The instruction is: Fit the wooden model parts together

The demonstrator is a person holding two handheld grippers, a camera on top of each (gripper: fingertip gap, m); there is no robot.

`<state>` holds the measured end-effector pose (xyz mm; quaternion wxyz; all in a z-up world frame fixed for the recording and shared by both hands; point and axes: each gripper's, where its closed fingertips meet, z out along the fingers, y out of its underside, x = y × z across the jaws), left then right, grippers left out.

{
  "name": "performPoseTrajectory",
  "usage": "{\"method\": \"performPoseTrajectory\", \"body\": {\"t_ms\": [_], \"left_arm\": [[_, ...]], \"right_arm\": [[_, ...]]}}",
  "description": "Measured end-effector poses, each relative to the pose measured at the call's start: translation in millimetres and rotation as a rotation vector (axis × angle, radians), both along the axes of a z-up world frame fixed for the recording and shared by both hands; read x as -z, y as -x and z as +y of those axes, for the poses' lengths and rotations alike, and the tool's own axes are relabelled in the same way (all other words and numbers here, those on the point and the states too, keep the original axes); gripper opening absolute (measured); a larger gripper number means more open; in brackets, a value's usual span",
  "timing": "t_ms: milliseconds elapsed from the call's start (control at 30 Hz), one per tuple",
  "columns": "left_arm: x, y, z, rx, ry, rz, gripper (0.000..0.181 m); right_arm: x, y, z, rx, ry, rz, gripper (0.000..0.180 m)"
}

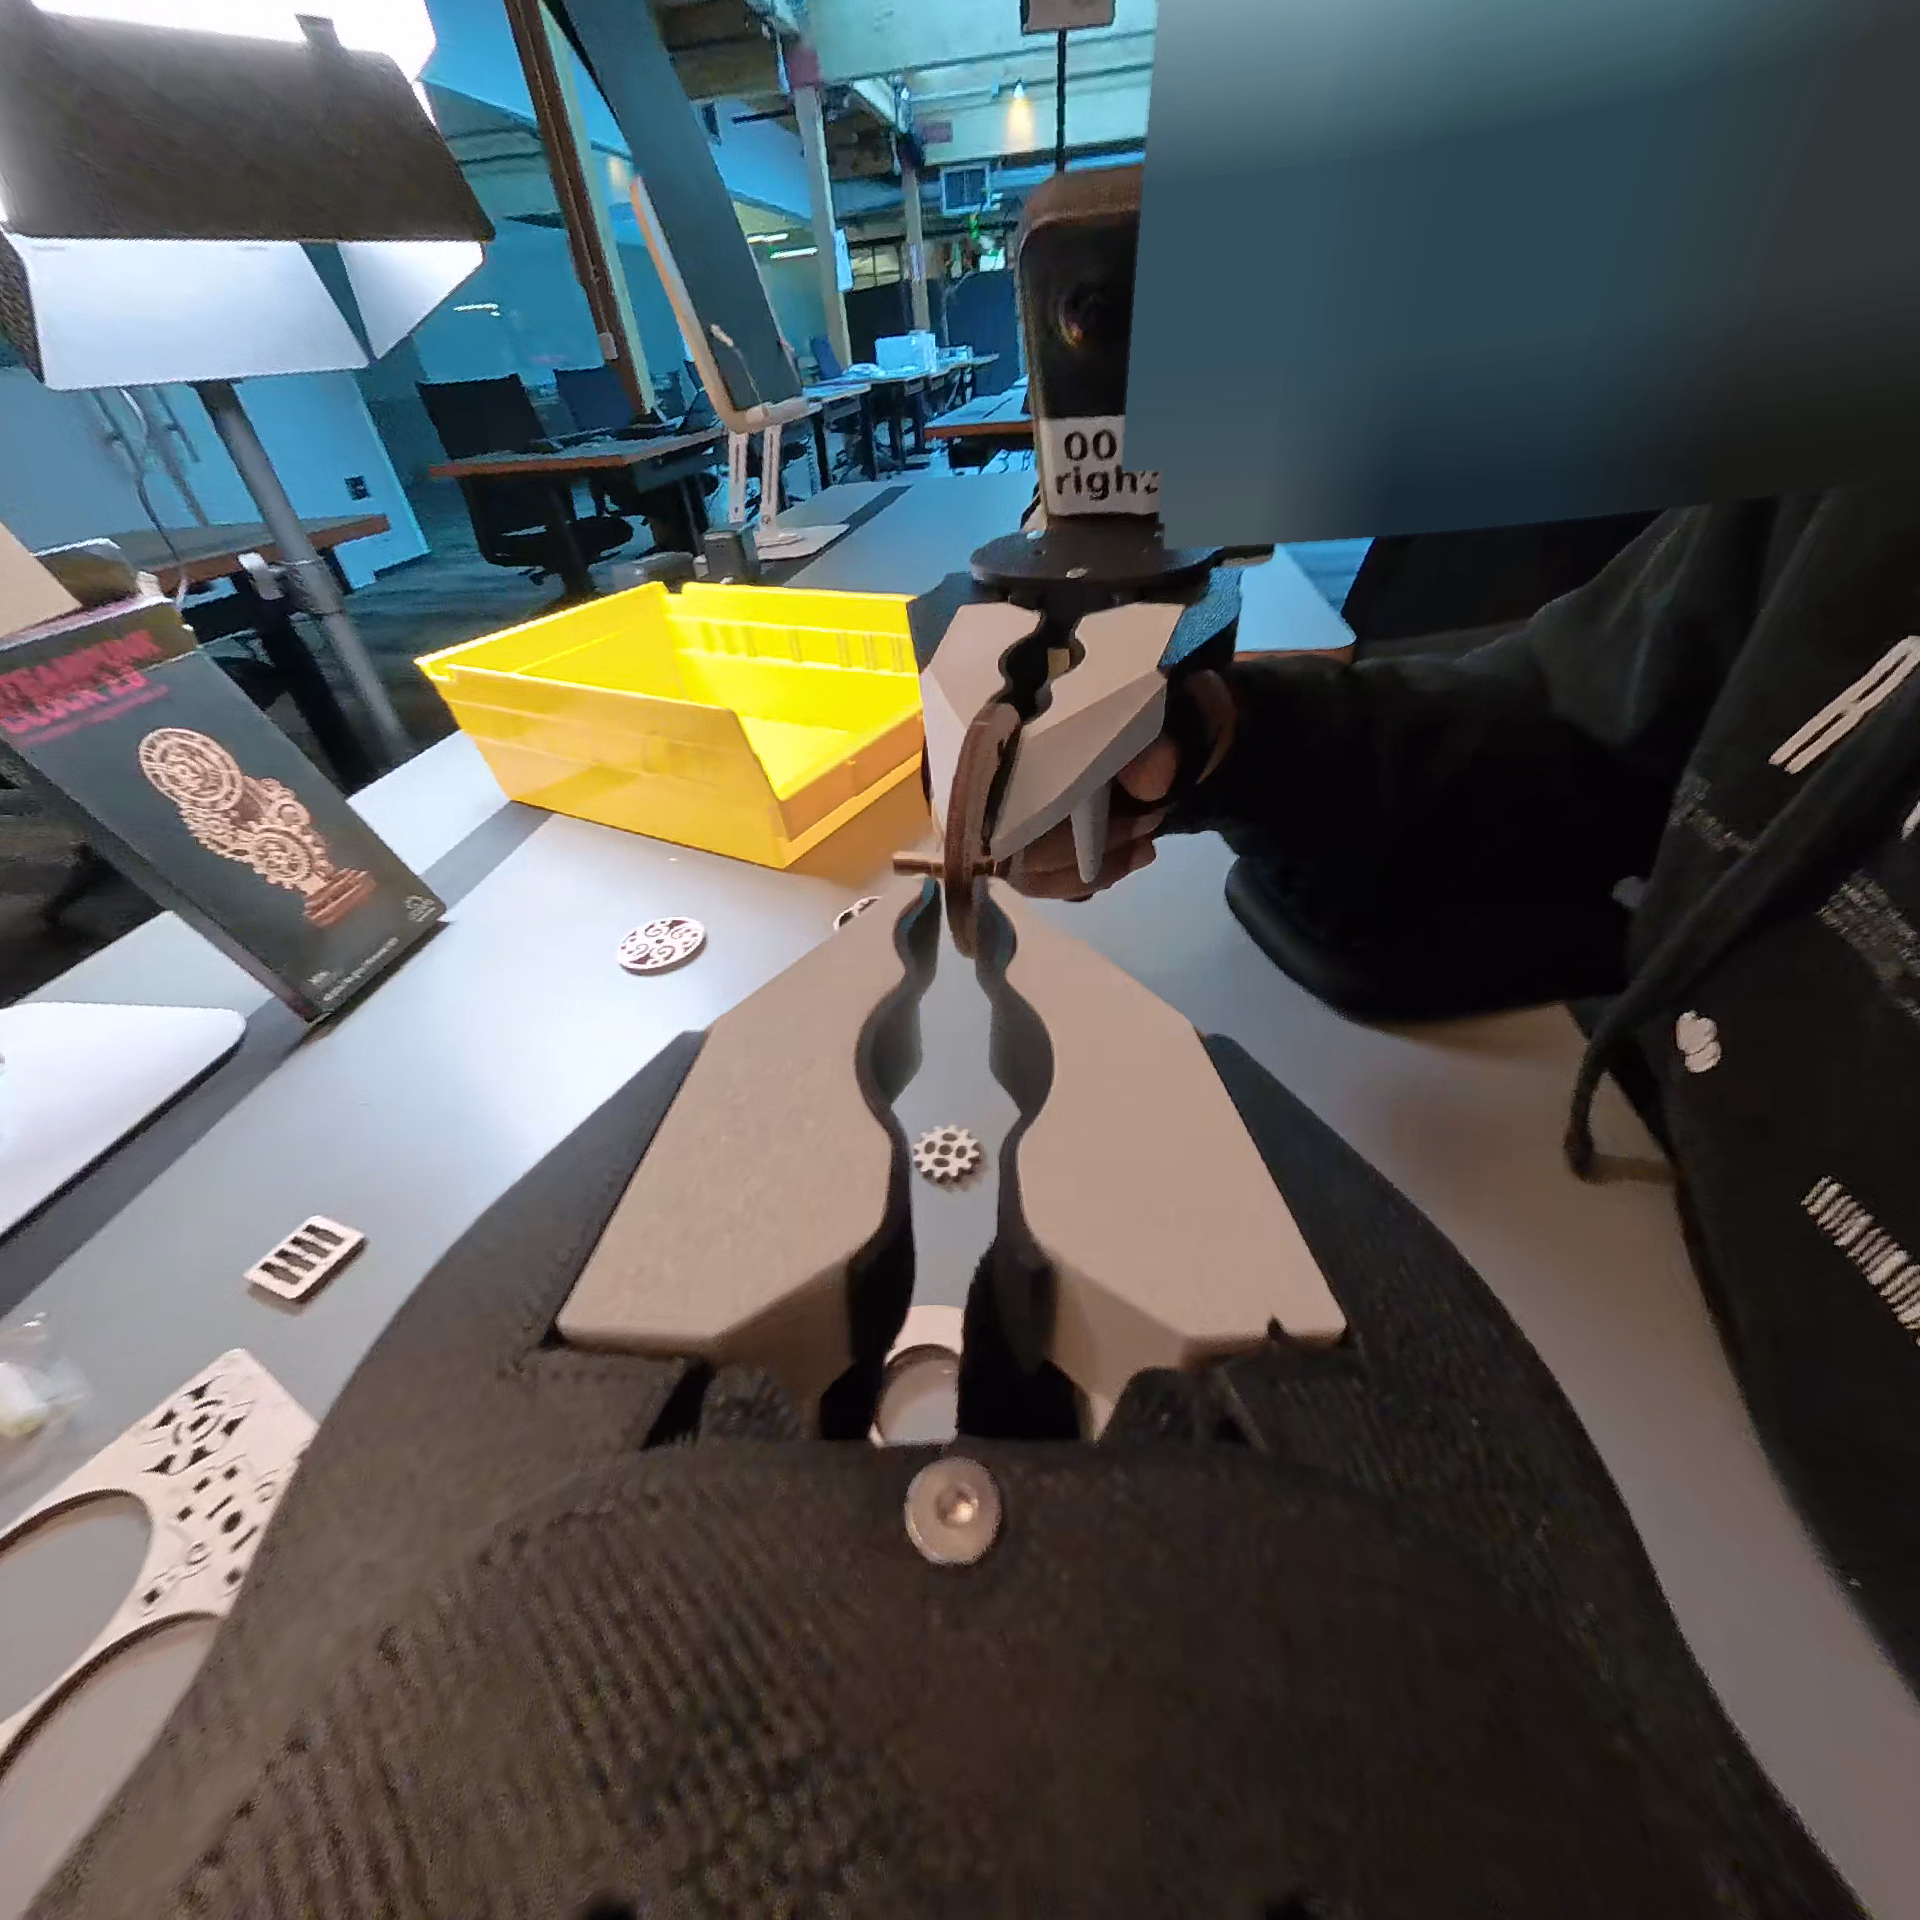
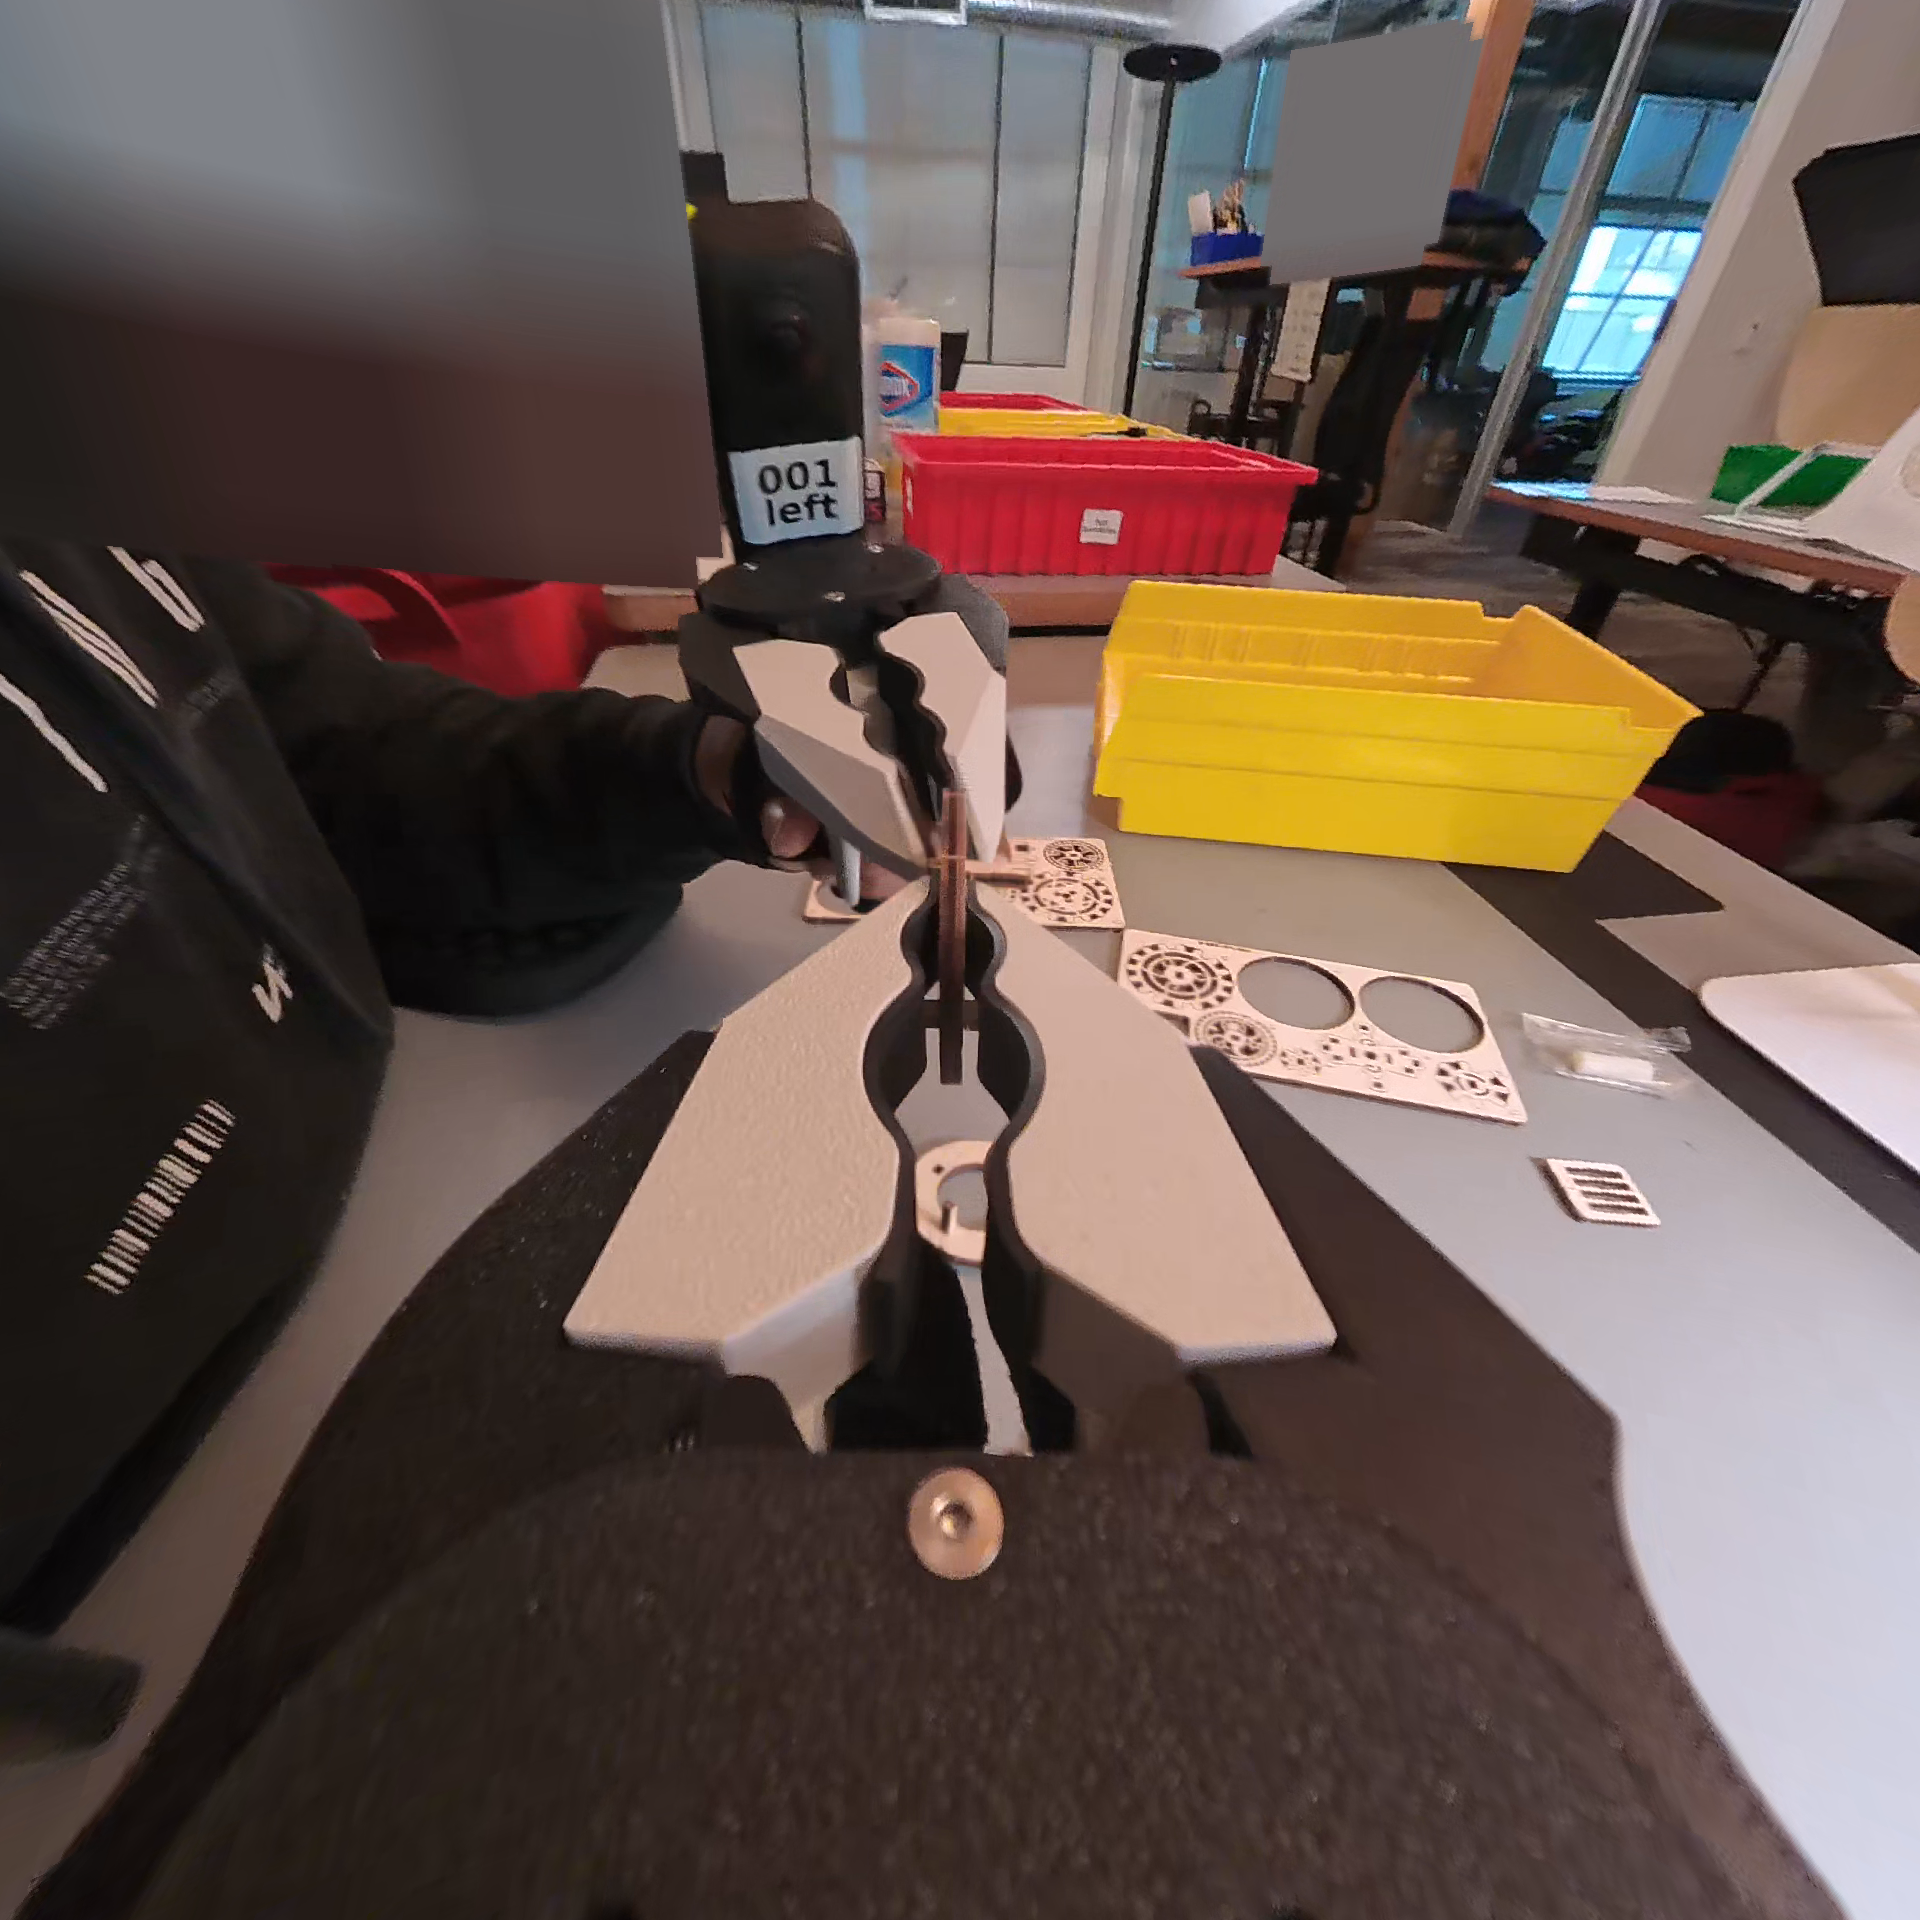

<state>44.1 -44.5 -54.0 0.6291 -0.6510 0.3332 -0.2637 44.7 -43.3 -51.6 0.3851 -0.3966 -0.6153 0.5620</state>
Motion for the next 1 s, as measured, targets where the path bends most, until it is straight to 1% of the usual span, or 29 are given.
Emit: {"method": "performPoseTrajectory", "body": {"t_ms": [167, 233, 300, 333, 500, 600, 767, 933, 1000], "left_arm": [[-3.3, -0.9, -0.9, 0.034, 0.047, -0.093, 0.003], [-3.1, -1.7, -0.7, 0.054, 0.074, -0.127, 0.008], [-1.9, -2.3, 0.7, 0.052, 0.083, -0.139, 0.011], [-1.9, -1.9, 0.8, 0.05, 0.075, -0.137, 0.009], [-1.9, -2.7, 0.1, 0.061, 0.086, -0.139, 0.009], [1.5, -2.3, 1.3, 0.039, 0.087, -0.099, 0.007], [-1.3, -3.7, -0.2, 0.006, 0.023, -0.046, 0.003], [-6.4, -5.7, -0.3, -0.054, -0.067, 0.026, 0.003], [-6.0, -5.9, 1.1, -0.056, -0.063, 0.021, 0.003]], "right_arm": [[-1.5, 0.0, -0.9, -0.003, 0.004, 0.006, 0.0], [0.4, 0.8, 0.3, 0.003, 0.009, 0.0, 0.0], [1.8, 1.9, -1.2, -0.001, 0.018, 0.0, 0.0], [2.0, 2.2, -1.0, 0.0, 0.023, 0.001, 0.0], [1.6, 1.3, -2.3, -0.016, 0.049, 0.002, 0.0], [2.6, 1.8, -3.6, -0.015, 0.048, 0.001, 0.0], [-0.2, -0.2, -7.5, -0.033, 0.063, 0.015, 0.0], [-5.9, -2.2, -6.0, -0.057, 0.14, 0.036, 0.0], [-5.7, -1.8, -4.2, -0.057, 0.16, 0.035, 0.0]]}}
